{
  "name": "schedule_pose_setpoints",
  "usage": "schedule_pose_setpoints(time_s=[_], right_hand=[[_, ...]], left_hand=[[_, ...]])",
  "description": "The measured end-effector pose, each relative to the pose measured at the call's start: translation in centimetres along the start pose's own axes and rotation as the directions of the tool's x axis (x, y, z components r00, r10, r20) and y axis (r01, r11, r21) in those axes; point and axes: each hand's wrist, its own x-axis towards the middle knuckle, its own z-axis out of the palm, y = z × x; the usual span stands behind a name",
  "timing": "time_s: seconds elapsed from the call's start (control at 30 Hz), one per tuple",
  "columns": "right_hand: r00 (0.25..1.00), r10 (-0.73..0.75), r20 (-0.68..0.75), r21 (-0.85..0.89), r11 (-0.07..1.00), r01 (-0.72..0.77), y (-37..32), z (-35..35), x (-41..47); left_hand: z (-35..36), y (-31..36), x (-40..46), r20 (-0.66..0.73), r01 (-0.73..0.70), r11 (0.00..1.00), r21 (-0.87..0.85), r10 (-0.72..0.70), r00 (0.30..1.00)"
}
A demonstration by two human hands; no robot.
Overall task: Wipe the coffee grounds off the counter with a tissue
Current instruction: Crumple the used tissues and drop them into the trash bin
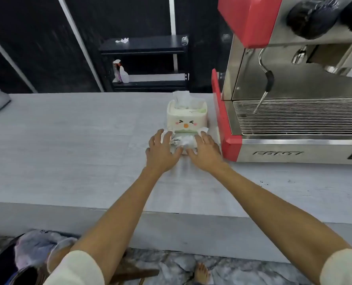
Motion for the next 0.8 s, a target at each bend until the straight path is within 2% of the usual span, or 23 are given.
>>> schedule_pose_setpoints(time_s=[0.1, 0.2, 0.43, 0.57, 0.67, 0.8], right_hand=[[0.998, 0.062, -0.026, -0.026, 0.998, -0.062, 0.4, 0.5, 1.4], [0.998, 0.063, 0.016, -0.02, 0.998, -0.062, 1.0, 1.3, 2.4], [0.996, 0.043, 0.084, -0.055, 0.998, -0.039, 2.0, 2.6, 3.8], [0.998, 0.007, 0.063, -0.07, 0.998, -0.003, 2.3, 3.4, 3.8], [0.999, -0.007, 0.043, -0.026, 1.0, 0.008, 2.2, 3.8, 3.7], [1.0, -0.008, -0.009, 0.123, 0.992, 0.009, 2.2, 4.3, 3.5]], left_hand=[[0.7, 0.6, 2.2, 0.007, 0.041, 0.999, 0.034, -0.042, 0.999], [1.9, 0.4, 4.1, 0.064, 0.064, 0.996, 0.069, -0.068, 0.996], [4.0, -1.4, 5.8, 0.15, 0.031, 0.997, 0.068, -0.041, 0.988], [4.5, -2.7, 6.0, 0.141, -0.019, 0.999, 0.028, 0.015, 0.99], [4.4, -3.2, 6.0, 0.138, -0.053, 0.998, 0.014, 0.051, 0.989], [4.6, -4.0, 5.7, 0.111, -0.105, 0.994, -0.006, 0.105, 0.988]])
